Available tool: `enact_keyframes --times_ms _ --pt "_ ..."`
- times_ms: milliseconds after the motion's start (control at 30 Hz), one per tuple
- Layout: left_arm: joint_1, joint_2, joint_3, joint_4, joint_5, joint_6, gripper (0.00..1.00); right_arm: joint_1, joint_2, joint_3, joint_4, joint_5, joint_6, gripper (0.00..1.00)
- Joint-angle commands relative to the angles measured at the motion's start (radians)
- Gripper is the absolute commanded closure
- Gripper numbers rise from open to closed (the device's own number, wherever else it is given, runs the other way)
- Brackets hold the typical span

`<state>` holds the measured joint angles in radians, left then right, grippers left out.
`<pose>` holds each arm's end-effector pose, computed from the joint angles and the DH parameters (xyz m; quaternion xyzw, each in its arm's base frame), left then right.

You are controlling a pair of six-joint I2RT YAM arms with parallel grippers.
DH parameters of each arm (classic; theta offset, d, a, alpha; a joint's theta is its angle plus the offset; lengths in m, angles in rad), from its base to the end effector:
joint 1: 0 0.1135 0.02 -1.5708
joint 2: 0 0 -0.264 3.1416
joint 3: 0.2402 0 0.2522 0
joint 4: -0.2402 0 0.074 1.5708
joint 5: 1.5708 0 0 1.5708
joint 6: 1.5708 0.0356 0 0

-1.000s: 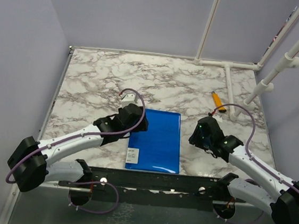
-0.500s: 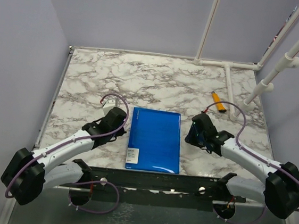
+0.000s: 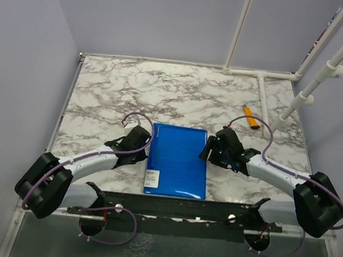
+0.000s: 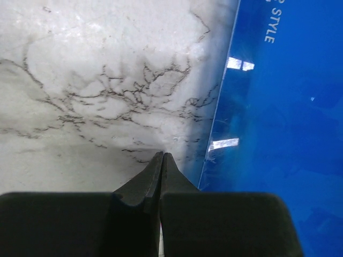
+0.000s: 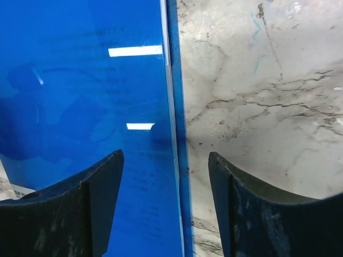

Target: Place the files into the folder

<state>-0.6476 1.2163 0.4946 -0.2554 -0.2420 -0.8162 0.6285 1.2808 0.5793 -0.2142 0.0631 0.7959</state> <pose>0.1747 -0.1215 0.1543 -0.1151 0.9429 -0.1082 0.2931 0.1931 0.1376 0.1674 0.0892 0.9422 0.1875 0.2629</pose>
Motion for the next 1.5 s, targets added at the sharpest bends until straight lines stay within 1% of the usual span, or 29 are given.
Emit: enact_keyframes --times_ms 0,133,200,333,533,700,1033,1133,1367,1467 --pt "0.005 0.058 0.004 0.050 0.071 0.006 1.00 0.002 0.053 -0.022 0.076 -0.059 0.028 0.30" --pt "0.004 0.118 0.035 0.058 0.090 0.028 1.00 0.002 0.086 -0.036 0.093 -0.058 0.041 0.30" --pt "0.002 0.150 0.048 0.060 0.095 0.036 1.00 0.001 0.098 -0.049 0.115 -0.098 0.047 0.30" --pt "-0.010 0.198 0.071 0.059 0.099 0.045 1.00 0.002 0.113 -0.063 0.132 -0.119 0.051 0.30" --pt "-0.060 0.253 0.119 0.047 0.050 0.048 1.00 0.002 0.134 -0.078 0.147 -0.135 0.049 0.29" --pt "-0.124 0.328 0.173 0.031 0.020 0.042 1.00 0.002 0.153 -0.094 0.163 -0.136 0.047 0.29" --pt "-0.187 0.430 0.237 -0.019 -0.062 0.038 1.00 0.002 0.141 -0.097 0.130 -0.109 0.023 0.30" --pt "-0.195 0.438 0.242 -0.022 -0.068 0.034 1.00 0.002 0.139 -0.093 0.119 -0.104 0.020 0.30" --pt "-0.194 0.388 0.252 -0.071 -0.134 0.050 1.00 0.002 0.126 -0.056 0.070 -0.068 0.007 0.29" --pt "-0.193 0.375 0.257 -0.089 -0.157 0.058 1.00 0.002 0.140 -0.024 0.042 -0.018 -0.002 0.29"
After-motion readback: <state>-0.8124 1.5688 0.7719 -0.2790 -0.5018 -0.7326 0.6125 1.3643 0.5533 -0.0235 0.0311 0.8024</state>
